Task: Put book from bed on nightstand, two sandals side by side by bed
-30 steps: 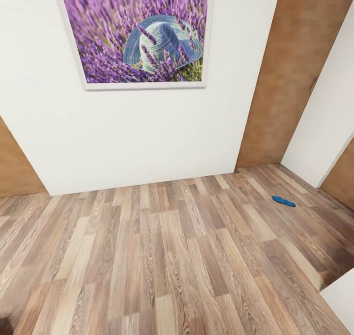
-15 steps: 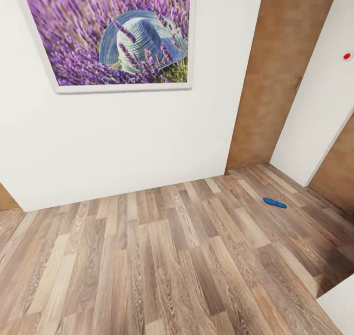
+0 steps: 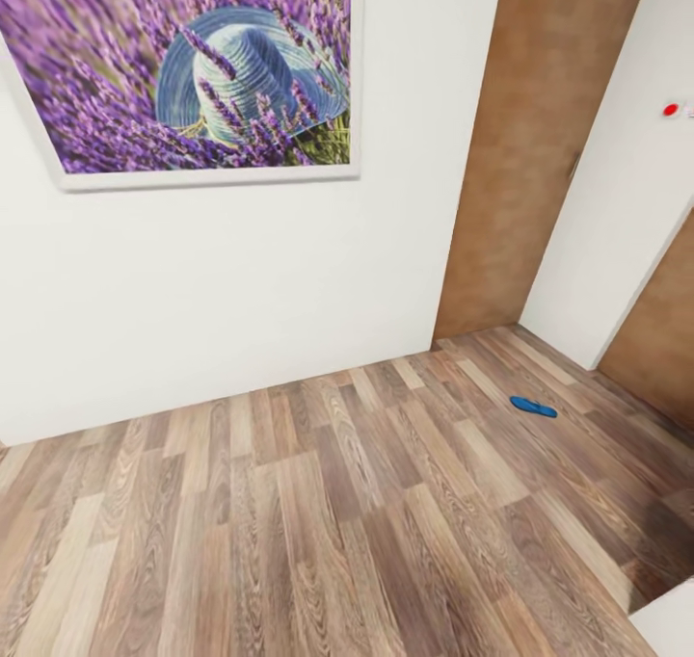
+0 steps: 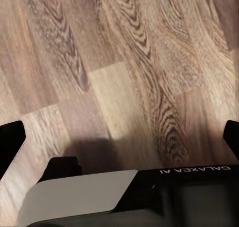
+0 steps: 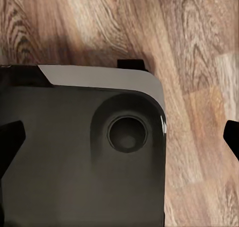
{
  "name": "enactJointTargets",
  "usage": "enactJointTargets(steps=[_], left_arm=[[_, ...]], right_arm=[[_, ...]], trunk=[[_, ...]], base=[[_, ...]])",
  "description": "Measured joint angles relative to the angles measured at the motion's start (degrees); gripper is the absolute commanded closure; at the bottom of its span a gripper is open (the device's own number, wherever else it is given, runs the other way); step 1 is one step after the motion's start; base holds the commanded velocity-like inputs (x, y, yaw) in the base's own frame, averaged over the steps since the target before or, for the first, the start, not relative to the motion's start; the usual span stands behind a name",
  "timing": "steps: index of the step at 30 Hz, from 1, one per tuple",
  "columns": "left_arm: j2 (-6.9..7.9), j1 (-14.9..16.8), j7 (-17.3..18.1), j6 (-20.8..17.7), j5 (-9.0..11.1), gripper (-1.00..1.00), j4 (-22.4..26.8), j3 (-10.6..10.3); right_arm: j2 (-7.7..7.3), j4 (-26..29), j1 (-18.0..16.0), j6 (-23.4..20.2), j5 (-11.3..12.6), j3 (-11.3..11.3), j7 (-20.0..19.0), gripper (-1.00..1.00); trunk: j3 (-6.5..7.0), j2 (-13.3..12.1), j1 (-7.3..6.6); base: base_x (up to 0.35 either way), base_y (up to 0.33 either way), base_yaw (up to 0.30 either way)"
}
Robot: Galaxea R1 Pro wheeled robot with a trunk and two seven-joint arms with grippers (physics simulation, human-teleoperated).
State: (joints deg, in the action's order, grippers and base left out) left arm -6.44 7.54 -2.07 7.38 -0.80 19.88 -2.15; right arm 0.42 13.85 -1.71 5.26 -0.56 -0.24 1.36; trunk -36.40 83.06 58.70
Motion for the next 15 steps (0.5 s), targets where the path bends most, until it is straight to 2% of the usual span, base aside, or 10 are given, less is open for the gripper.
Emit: enactJointTargets(steps=[5,12,15], left_arm=[[0.00,0.0,0.0,0.0,0.0,-1.00,0.0,0.0],[0.00,0.0,0.0,0.0,0.0,-1.00,0.0,0.0],[0.00,0.0,0.0,0.0,0.0,-1.00,0.0,0.0]], right_arm=[[0.00,0.0,0.0,0.0,0.0,0.0,0.0,-1.00],[0.05,-0.1,0.0,0.0,0.0,0.0,0.0,-1.00],[0.02,0.0,0.0,0.0,0.0,0.0,0.0,-1.00]], trunk=[[0.00,0.0,0.00],[0.00,0.0,0.00],[0.00,0.0,0.00]], base=[[0.310,0.000,-0.222],[0.310,0.000,-0.048],[0.310,0.000,-0.150]])
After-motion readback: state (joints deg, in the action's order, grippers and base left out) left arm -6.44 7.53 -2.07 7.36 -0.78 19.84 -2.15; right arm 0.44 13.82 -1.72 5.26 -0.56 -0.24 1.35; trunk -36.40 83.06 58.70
